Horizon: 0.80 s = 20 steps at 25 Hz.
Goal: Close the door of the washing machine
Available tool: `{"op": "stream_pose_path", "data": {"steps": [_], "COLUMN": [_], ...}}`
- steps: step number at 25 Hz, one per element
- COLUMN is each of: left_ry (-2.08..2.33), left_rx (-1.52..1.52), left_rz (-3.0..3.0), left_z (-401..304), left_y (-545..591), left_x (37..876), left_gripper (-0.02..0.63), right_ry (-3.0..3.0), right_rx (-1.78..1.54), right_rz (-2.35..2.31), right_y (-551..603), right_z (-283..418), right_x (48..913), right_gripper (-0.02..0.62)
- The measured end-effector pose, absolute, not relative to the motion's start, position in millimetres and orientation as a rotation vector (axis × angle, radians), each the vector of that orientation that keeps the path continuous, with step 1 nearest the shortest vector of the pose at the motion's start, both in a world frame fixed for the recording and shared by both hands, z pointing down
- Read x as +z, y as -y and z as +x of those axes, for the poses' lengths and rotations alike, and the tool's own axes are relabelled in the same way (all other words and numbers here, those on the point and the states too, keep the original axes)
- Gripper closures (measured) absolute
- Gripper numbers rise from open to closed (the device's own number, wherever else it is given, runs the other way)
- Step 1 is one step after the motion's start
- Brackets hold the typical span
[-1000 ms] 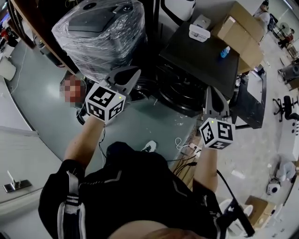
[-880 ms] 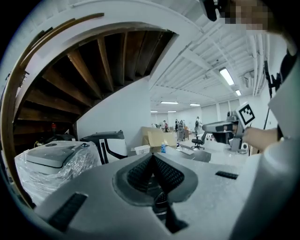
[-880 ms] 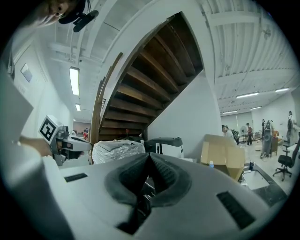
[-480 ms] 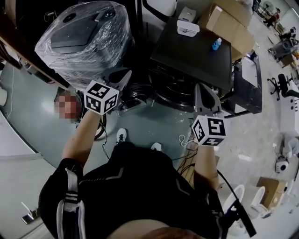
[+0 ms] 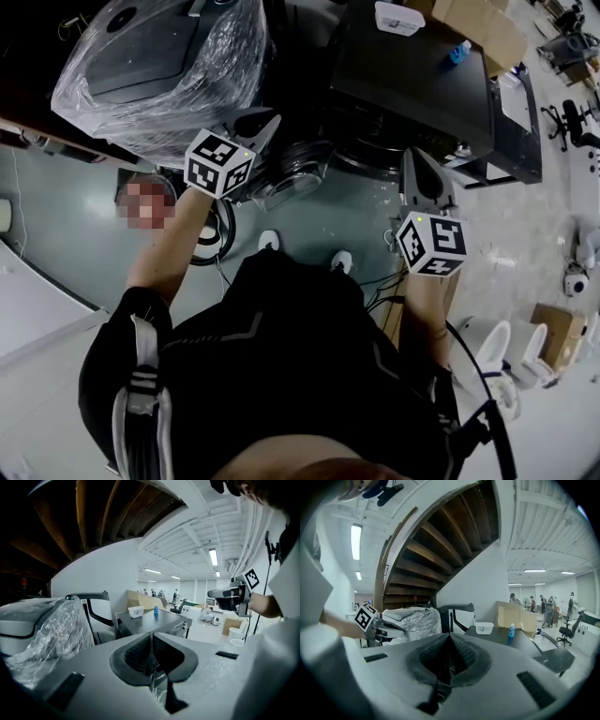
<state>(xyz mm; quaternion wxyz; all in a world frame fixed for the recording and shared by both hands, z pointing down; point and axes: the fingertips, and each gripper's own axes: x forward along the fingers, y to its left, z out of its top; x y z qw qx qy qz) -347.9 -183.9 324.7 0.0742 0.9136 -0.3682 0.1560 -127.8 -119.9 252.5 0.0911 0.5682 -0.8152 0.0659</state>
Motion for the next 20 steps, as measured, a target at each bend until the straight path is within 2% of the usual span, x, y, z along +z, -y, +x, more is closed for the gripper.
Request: {"op": "stream_pose_path", "data": {"steps": [2, 4, 10, 13, 20], "left_ry": [1.037, 0.968, 0.764, 0.697, 0.525], "left_rx": [0.521, 0.589, 0.787, 0.870, 1.067], "left_rz": [2.741, 2.727, 2.659, 2.610, 2.513], "left_z": [-354.2, -359.4, -373.3, -379.5, -379.8], "left_y": [186.7, 189.8, 193.9, 195.4, 184.8], "left_x": [346.5, 372.0, 447.0, 484.5, 567.1], "left_gripper": [0.599, 0.539, 0.531, 0.493, 0.479], "right_ry": [2.401, 2.380, 2.289, 2.250, 2.209], "right_rx": [0.241, 0.271, 0.331, 0.360, 0.516], "right_rz": [1.691, 1.693, 1.696, 1.670, 1.607], "right_y": [121.0, 123.5, 120.6, 117.6, 100.5], "right_z": [-142.4, -155.3, -185.8, -198.0, -226.2], "right_x": [264.1, 273.8, 313.9, 342.3, 400.2], "right_gripper": [0.591, 0.591, 0.591, 0.591, 0.592]}}
